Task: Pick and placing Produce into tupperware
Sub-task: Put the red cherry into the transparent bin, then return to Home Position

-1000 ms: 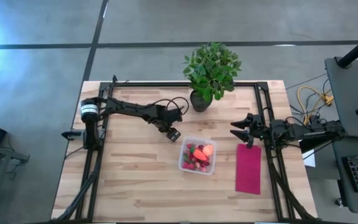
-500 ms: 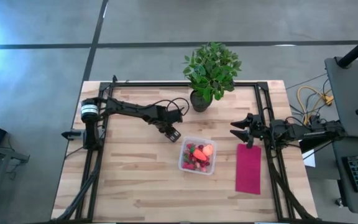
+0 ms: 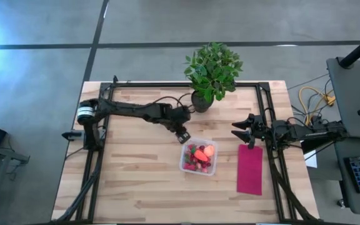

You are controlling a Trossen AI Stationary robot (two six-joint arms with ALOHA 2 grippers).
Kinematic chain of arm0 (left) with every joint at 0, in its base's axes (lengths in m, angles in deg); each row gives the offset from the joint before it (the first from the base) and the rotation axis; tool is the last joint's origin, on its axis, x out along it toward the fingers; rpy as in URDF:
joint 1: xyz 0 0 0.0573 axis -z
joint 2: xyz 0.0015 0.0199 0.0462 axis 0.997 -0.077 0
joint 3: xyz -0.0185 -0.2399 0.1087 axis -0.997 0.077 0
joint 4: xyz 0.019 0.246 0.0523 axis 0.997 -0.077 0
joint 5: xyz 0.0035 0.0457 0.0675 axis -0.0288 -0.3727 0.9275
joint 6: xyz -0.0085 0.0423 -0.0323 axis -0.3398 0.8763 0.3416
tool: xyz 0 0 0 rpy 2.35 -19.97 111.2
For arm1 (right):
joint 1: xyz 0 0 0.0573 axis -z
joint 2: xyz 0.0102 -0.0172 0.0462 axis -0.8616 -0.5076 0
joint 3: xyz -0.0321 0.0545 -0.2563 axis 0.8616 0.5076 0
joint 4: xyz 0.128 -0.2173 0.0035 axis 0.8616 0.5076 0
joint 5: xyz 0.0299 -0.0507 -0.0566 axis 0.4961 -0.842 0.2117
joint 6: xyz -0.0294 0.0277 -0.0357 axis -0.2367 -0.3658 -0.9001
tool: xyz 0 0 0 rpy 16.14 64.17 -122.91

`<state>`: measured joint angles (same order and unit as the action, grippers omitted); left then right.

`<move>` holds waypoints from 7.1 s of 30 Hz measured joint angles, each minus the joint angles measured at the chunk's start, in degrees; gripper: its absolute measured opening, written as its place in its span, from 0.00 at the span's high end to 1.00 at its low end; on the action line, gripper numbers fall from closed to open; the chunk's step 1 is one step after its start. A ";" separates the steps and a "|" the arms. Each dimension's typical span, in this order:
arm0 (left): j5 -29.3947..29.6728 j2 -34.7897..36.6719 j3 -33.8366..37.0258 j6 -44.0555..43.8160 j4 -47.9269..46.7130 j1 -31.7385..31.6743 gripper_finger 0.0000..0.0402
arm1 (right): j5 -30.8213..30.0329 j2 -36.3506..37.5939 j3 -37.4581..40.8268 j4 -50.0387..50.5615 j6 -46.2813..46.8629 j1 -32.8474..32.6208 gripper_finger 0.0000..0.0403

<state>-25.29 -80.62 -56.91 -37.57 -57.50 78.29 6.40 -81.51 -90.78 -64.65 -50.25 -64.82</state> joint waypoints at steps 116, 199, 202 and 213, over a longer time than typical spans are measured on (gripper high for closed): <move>-23.33 65.12 72.27 -7.65 91.95 -17.73 0.35 | -0.02 -0.02 -0.02 -1.71 -7.28 0.01 0.42; -28.44 81.69 62.32 8.29 85.09 -2.40 0.35 | 0.00 -0.01 -0.02 -1.73 -7.28 -0.02 0.42; -26.91 82.03 62.36 9.93 83.83 -1.68 0.35 | 0.00 -0.02 -0.02 -1.73 -7.30 -0.02 0.42; -26.89 83.73 49.83 14.37 65.98 -1.07 0.35 | 0.00 -0.02 -0.02 -1.73 -7.29 -0.02 0.42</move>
<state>-52.18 3.11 -7.09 -23.20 8.47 77.22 6.40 -81.54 -90.80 -66.38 -57.54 -64.84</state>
